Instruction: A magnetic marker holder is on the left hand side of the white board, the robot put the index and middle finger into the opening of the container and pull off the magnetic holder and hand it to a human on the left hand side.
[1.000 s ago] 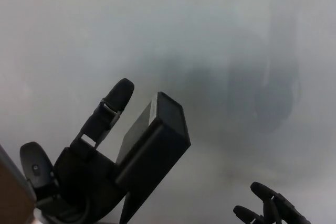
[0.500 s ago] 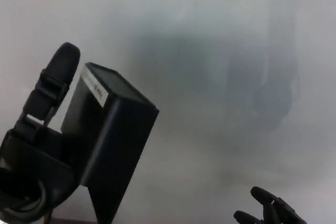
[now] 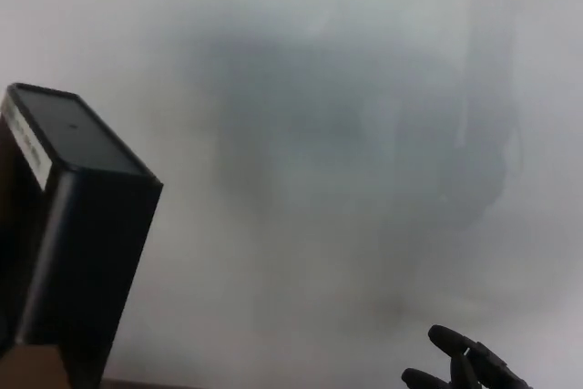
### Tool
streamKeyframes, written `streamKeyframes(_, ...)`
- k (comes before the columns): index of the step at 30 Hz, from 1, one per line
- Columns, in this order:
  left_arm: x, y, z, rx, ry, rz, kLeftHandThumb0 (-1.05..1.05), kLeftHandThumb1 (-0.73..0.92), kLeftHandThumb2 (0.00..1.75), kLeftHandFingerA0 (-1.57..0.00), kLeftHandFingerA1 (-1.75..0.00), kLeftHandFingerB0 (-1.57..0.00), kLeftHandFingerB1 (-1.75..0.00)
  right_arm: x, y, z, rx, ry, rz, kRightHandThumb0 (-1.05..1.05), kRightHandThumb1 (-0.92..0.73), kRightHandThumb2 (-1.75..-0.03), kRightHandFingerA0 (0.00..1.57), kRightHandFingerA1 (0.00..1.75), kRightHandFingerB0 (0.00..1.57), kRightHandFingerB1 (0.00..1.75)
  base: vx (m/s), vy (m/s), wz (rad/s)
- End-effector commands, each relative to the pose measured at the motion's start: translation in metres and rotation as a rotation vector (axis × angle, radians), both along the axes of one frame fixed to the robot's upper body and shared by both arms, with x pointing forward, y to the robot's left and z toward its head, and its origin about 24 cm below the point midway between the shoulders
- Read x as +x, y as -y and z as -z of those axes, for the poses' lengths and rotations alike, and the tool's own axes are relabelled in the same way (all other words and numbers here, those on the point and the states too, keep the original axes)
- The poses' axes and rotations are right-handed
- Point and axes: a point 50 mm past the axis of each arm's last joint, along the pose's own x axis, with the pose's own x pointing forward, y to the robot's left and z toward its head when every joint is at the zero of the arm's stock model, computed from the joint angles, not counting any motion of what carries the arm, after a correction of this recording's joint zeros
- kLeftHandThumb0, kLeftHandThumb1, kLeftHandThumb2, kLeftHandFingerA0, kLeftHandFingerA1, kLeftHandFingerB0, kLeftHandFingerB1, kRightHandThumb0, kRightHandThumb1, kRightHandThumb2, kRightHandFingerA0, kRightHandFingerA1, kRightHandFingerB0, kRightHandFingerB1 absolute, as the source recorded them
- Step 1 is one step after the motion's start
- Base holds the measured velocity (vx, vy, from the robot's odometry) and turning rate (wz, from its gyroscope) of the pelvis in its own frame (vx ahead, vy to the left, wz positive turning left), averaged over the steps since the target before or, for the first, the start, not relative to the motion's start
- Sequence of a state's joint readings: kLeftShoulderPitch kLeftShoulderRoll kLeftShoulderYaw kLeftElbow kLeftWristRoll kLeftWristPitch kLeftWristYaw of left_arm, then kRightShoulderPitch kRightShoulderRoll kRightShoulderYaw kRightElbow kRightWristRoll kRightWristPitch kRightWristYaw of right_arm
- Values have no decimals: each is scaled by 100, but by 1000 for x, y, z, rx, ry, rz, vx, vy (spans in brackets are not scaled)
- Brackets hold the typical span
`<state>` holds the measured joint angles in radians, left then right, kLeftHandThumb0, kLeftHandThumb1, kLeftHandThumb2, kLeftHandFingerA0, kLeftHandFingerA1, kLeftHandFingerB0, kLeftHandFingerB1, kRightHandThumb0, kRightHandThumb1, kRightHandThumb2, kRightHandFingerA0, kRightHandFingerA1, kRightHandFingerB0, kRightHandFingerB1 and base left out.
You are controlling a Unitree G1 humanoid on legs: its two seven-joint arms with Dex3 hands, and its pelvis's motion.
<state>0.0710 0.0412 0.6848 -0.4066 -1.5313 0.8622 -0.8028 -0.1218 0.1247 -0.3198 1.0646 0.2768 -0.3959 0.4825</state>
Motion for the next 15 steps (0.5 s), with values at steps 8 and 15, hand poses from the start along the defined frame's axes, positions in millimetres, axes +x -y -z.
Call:
streamKeyframes(8,-26,-18,-27,-137,267,80,-85,49,87,-33,-44,-10,-39,-5,11,-2,-187,13,-10,-59,-76,-63,66,58,62,52,0,0,0)
streamKeyframes(15,-23,-15,-23,-150,236,90,-90,59,59,-42,-34,-23,-31,-6,9,-3,-248,27,-28,-58,-79,-64,69,57,63,51,0,0,0)
